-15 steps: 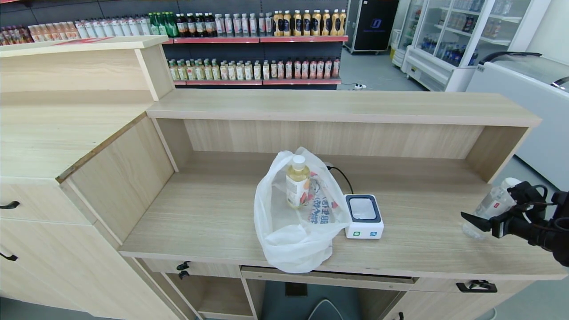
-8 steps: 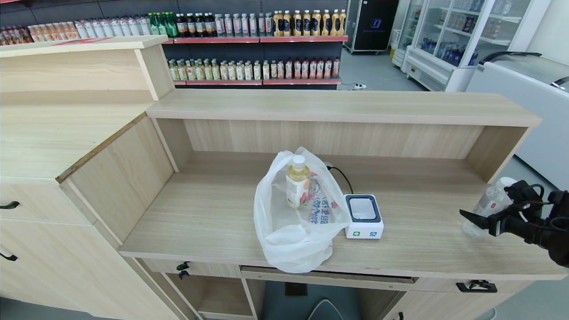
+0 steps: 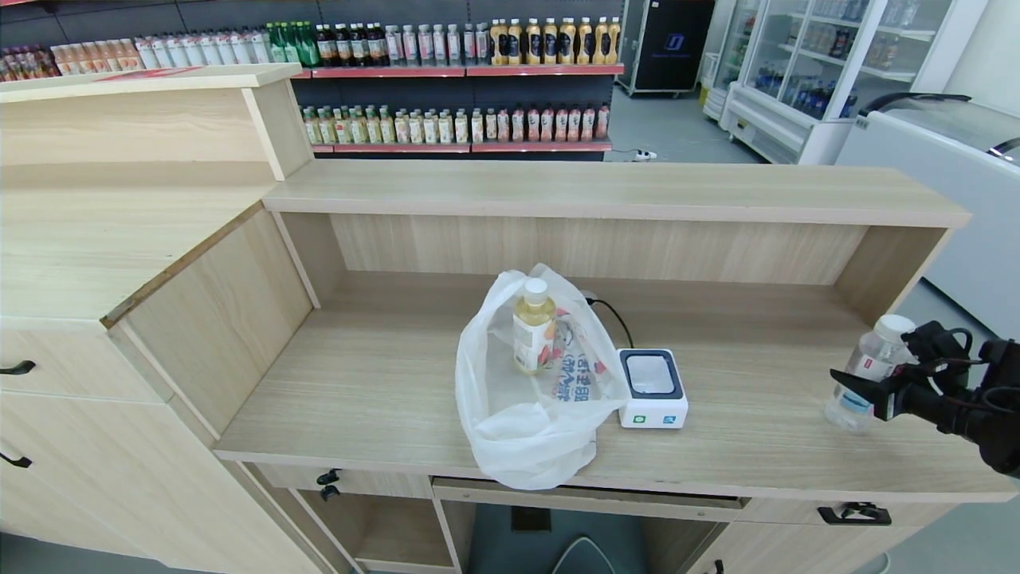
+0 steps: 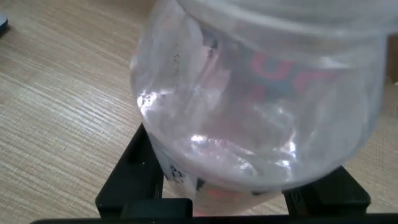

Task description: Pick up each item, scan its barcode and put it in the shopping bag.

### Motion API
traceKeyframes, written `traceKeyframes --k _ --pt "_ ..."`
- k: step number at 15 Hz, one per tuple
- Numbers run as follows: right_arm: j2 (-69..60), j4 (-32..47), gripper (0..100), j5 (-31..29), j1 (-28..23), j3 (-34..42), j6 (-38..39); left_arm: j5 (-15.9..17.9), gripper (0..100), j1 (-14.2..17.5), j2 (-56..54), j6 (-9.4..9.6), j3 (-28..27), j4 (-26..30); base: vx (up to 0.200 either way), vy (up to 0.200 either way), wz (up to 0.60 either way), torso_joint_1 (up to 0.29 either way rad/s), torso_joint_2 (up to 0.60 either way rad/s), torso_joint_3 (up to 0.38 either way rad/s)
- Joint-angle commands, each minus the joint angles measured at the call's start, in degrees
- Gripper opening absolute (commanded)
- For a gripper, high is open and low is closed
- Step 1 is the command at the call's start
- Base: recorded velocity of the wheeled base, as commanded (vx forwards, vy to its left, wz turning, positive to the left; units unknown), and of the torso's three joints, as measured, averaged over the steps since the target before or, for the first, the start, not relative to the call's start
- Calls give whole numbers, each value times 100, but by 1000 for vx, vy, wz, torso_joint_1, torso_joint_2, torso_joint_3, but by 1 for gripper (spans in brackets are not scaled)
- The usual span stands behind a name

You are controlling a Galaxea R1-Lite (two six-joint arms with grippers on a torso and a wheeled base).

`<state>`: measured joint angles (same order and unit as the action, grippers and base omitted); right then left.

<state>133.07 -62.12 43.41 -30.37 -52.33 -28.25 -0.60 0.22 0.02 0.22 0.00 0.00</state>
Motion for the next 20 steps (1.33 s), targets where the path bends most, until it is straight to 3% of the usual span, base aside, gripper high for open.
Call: traceKeyframes --k 1,3,6,8,9,10,11,14,17,20 --pt "8 -81 0 -70 4 4 -6 -2 0 4 -2 -4 0 0 0 0 0 0 0 0" --pt "-1 -169 0 -342 48 -22 65 -2 0 4 -2 -4 0 0 0 0 0 0 0 0" --pt "-317 -116 0 -395 136 -75 873 -2 0 4 -2 4 0 0 0 0 0 0 0 0" --pt "-1275 702 0 -421 321 -49 1787 -2 0 4 -2 4 0 0 0 0 0 0 0 0" --pt "-1416 877 0 -412 347 -58 1840 -2 0 4 -2 4 0 0 0 0 0 0 0 0" --pt "-2356 2011 0 -245 620 -269 2253 -2 0 4 -2 4 0 0 0 0 0 0 0 0" --pt "-2752 2196 0 -70 831 -321 2640 -2 0 4 -2 4 0 0 0 0 0 0 0 0" --pt "-3595 2231 0 212 1850 -409 3853 -2 0 4 -2 4 0 0 0 0 0 0 0 0" --pt "-4307 2257 0 247 3309 -374 5224 -2 0 4 -2 -4 0 0 0 0 0 0 0 0" --pt "-4738 2328 0 387 4425 -374 5804 -2 0 4 -2 -4 0 0 0 0 0 0 0 0"
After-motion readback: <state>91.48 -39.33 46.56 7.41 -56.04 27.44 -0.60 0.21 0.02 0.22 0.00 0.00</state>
